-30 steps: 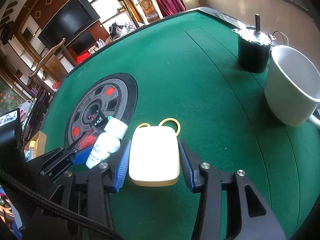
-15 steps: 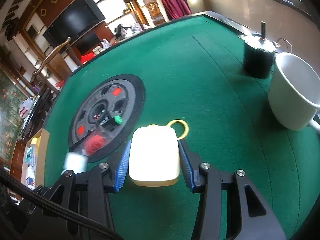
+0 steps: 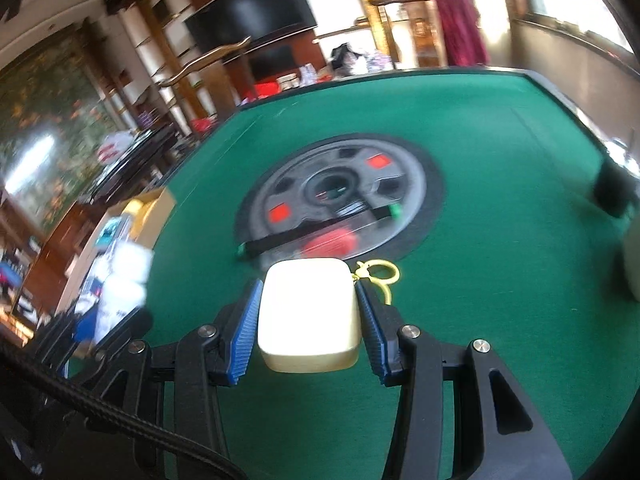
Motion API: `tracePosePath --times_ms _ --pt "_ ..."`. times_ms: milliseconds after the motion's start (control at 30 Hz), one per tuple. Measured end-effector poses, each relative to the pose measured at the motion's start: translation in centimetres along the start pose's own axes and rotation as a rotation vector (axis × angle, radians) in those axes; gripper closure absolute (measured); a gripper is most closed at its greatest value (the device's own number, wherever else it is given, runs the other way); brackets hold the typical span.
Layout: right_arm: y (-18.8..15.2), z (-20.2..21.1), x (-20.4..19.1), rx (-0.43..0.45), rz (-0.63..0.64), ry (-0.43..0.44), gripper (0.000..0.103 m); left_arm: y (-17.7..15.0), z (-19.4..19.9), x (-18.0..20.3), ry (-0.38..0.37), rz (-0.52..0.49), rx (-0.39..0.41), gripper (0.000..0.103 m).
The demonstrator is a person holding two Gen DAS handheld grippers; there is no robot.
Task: Organize objects
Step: 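Carry the cream case and white bottle over the tray with both tools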
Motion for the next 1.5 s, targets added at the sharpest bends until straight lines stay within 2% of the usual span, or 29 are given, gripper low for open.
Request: tracePosePath --times_ms 167,333,767,1067,1267,1500 --pt "-0.7 -1.0 -0.8 -0.044 0.03 0.001 0.058 0.3 -0.6 -0.7 -0.007 0.023 -0.011 0.074" --pt "-1.6 -2.7 -1.3 -0.128 0.062 -0.023 0.058 0.3 -0.8 -0.9 -0.017 0.032 -0.016 0.074" --pt "-2.4 -4.0 -2.9 -0.191 0.21 -0.125 0.058 -0.1 -0.8 -0.8 -0.031 0.034 -0.02 0.074" --pt "-2.5 -3.9 -2.8 -0.179 0.217 -0.153 0.059 0.0 -0.5 -0.9 -0.026 0.032 -0.006 0.074" --pt "-2.2 -3.6 -2.6 -0.161 0.164 -0.106 0.059 0.1 -0.4 -1.1 -0.023 0.032 0.0 0.074" --pt "-1.3 -2.0 -3.1 -0.077 0.104 -0.042 0.059 0.2 -0.2 -1.2 -0.018 0.032 0.012 0.074"
Point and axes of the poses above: each gripper's, at about its wrist camera, not at the fingertips, and z roughly against the way its jaws point, x to its right, y to its top, the point moved 5 cm from there along -z, roughly the way its jaws point, and after that the axes turned 14 degrees about z, right-handed, at the moved point
